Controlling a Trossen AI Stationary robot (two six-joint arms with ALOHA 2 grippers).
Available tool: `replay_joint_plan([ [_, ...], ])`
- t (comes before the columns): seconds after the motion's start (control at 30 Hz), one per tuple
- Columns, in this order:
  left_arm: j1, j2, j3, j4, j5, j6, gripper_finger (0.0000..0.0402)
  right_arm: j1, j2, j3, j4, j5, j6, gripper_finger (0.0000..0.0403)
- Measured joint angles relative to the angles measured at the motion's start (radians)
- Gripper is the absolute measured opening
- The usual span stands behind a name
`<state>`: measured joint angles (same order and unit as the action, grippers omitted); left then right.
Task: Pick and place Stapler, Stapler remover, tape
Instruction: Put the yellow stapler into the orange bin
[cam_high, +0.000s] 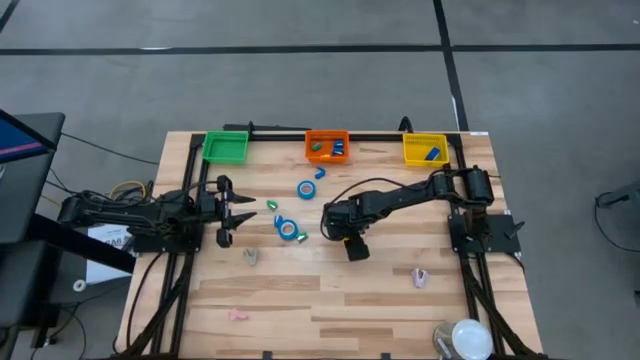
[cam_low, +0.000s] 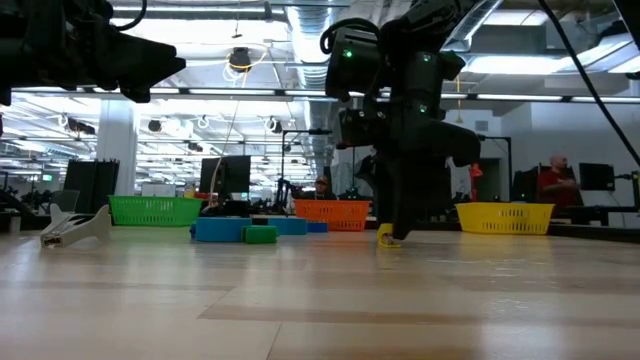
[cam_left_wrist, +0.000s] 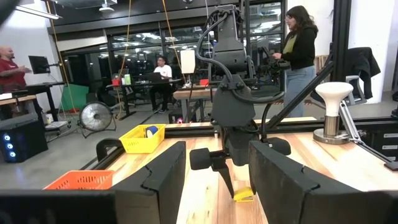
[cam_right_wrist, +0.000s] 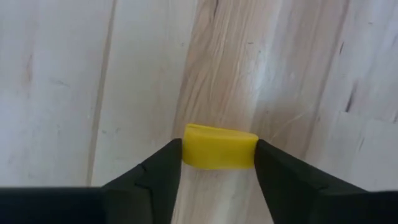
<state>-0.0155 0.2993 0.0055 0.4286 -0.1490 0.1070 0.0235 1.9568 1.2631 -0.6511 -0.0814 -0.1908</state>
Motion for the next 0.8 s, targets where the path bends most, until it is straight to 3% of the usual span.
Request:
replay_joint_plan([
  [0.17, 0.0, 0.0, 0.0, 0.0, 0.0, 0.0, 0.0168, 0.0, 0.0, 0.0, 0.0, 0.0, -0.001, 0.0153],
  [0.47, 0.0, 0.0, 0.0, 0.0, 0.0, 0.0, 0.0168, 0.0, 0.0, 0.0, -0.002, 0.0, -0.002, 0.0181],
  [0.8, 0.0, 0.0, 0.0, 0.0, 0.0, 0.0, 0.0168, -0.037, 0.0, 0.11, -0.112, 0.0, -0.002, 0.0155],
])
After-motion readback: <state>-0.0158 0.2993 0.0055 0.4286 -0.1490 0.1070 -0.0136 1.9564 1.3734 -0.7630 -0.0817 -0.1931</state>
